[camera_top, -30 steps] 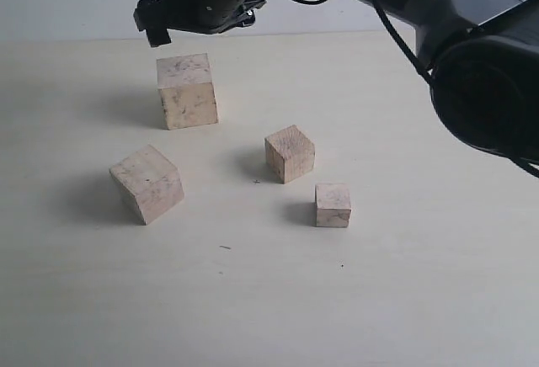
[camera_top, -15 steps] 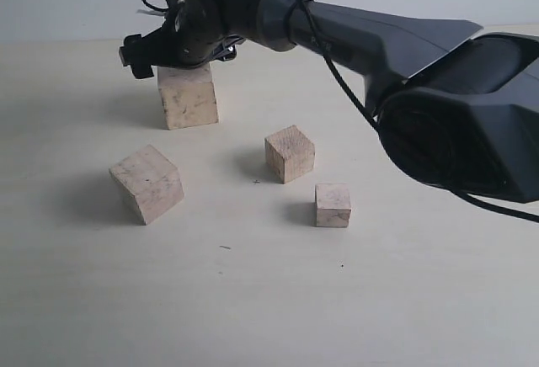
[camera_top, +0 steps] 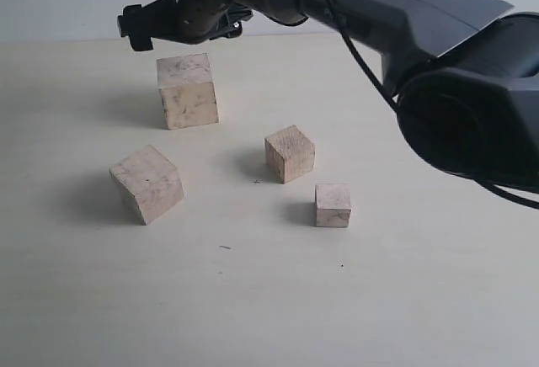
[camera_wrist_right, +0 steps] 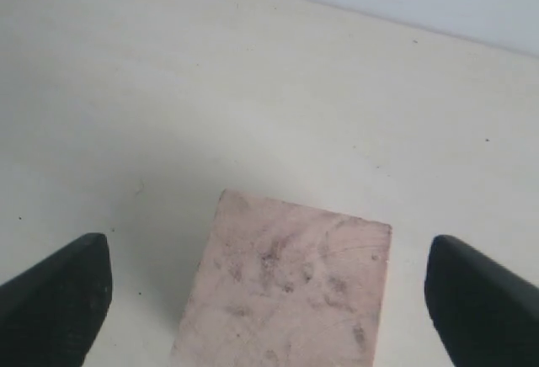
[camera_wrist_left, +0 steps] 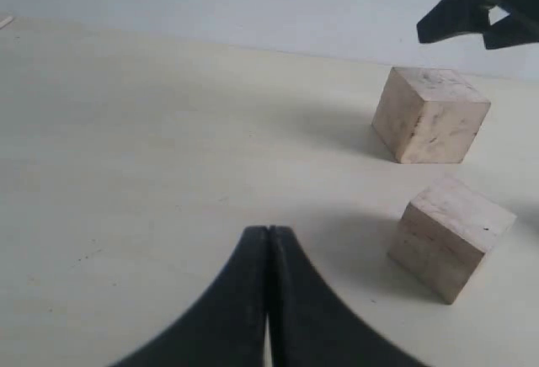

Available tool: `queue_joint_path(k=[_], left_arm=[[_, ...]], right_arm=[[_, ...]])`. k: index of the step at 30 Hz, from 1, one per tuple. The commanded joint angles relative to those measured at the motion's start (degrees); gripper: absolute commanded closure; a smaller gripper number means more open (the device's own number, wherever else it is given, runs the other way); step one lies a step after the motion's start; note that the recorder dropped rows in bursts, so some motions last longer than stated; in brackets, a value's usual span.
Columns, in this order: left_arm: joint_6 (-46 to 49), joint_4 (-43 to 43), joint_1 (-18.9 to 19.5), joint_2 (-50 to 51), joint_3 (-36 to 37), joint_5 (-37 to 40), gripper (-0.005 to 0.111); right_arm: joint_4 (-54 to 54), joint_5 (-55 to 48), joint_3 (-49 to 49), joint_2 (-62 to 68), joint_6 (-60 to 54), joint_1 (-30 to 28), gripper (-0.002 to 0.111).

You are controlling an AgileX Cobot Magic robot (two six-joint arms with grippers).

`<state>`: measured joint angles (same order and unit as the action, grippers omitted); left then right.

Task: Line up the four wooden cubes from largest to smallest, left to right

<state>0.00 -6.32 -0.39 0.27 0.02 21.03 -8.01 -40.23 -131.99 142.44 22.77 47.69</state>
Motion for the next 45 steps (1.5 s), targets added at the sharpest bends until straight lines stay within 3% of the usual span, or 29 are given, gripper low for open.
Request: queue_joint_path(k=[1,23,27,29,32,35,37,41,45], left_arm=[[0.0,0.19,-0.27,-0.27,-0.02,-0.31,0.107],[0.0,0.19,-0.27,-0.27,-0.02,-0.31,0.107],[0.0,0.19,-0.27,-0.27,-0.02,-0.31,0.107],[0.0,0.19,-0.27,-0.27,-0.02,-0.31,0.107],[0.0,0.19,-0.27,-0.27,-0.02,-0.31,0.107],[0.0,0.19,-0.27,-0.27,-0.02,-0.31,0.107],[0.0,0.19,-0.27,-0.27,-0.02,-0.31,0.107],[0.0,0.19,-0.27,-0.27,-0.02,-0.31,0.107],[0.0,0.19,-0.27,-0.27,-0.02,-0.31,0.107]], right_arm=[[-1.9,-2.96,-0.4,-0.12,2.31,-0.05,0.014],[1.94,1.45,-0.4,6.35,3.22,0.32,0.017],[1.94,-1.66,-0.4,6.82,3.22,0.32,0.031],[1.94,-2.26,-0.4,6.17,3.22,0.32,0.046],[1.81,-3.22,-0.4,4.11,0.42,0.32,0.078],[2.04,-5.59,-0.4,0.87,-9.29,0.32,0.108],[3.43,-8.07,-0.4,-1.18,-19.07,0.32,0.108],[7.52,-19.24,-0.4,-4.71,-49.24,0.18,0.108],[21.36,-28.45,-0.4,-5.48,-63.55,-2.19,0.108]])
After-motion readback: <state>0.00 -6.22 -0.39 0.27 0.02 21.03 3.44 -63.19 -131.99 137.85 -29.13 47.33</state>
